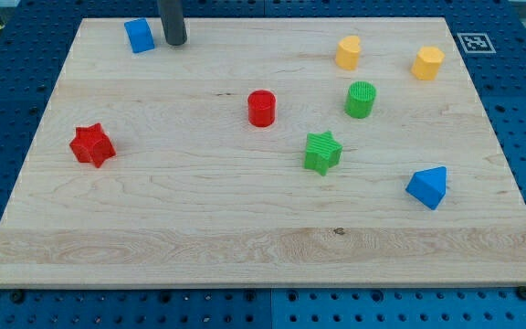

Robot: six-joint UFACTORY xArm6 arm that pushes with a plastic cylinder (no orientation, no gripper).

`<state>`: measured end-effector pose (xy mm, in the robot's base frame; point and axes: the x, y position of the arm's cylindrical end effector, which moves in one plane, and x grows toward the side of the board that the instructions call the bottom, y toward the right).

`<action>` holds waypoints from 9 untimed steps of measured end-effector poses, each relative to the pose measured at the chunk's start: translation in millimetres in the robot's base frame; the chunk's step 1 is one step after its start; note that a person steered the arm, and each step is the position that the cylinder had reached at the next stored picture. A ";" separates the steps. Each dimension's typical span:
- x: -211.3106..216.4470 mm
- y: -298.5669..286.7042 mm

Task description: Move blue cube slightly up

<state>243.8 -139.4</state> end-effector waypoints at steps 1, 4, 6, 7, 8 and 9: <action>0.1 1.3; 38.1 -15.8; 13.3 -68.0; 13.3 -79.9; 33.6 -73.6; 69.2 -73.6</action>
